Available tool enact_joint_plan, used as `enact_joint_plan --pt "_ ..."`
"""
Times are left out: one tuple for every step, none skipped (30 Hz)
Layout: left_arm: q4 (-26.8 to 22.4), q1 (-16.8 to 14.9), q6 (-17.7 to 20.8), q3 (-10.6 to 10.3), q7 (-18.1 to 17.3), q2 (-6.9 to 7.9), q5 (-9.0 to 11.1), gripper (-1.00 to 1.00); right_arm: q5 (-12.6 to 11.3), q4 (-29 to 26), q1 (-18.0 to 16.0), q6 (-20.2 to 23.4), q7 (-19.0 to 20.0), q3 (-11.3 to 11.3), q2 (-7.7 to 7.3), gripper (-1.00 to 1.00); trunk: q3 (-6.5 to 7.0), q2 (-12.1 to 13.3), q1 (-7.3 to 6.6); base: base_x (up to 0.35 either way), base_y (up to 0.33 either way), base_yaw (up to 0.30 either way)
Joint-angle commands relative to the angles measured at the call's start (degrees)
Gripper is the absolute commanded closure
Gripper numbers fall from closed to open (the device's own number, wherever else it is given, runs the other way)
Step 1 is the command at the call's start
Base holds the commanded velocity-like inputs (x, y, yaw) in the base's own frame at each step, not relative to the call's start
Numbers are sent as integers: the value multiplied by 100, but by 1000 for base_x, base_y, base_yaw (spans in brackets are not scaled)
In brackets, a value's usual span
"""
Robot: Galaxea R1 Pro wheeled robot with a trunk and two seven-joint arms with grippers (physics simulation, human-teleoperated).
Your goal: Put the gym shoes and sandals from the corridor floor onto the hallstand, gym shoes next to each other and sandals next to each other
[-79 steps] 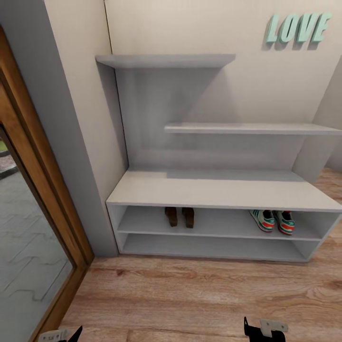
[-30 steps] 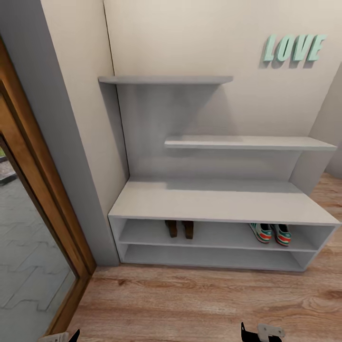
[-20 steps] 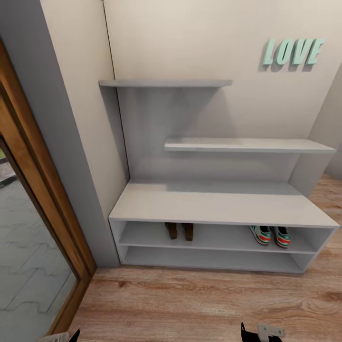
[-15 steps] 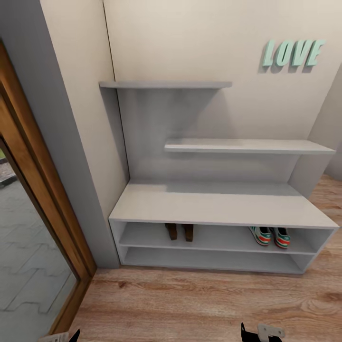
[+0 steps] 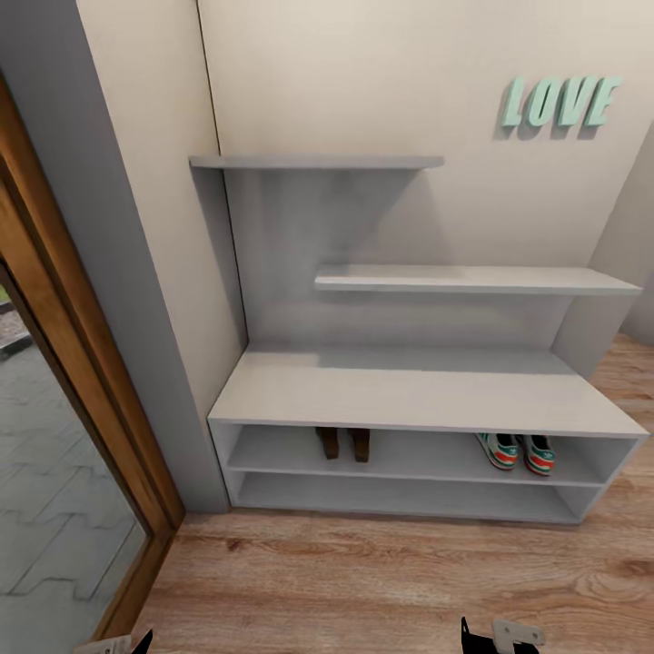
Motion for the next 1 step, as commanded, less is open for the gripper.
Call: enact_joint_plan --pt "7 -7 -4 42 -54 -3 -5 -100 0 5 -4 -21 4 -23 0 -100 -5 -2 -1 0 0 0"
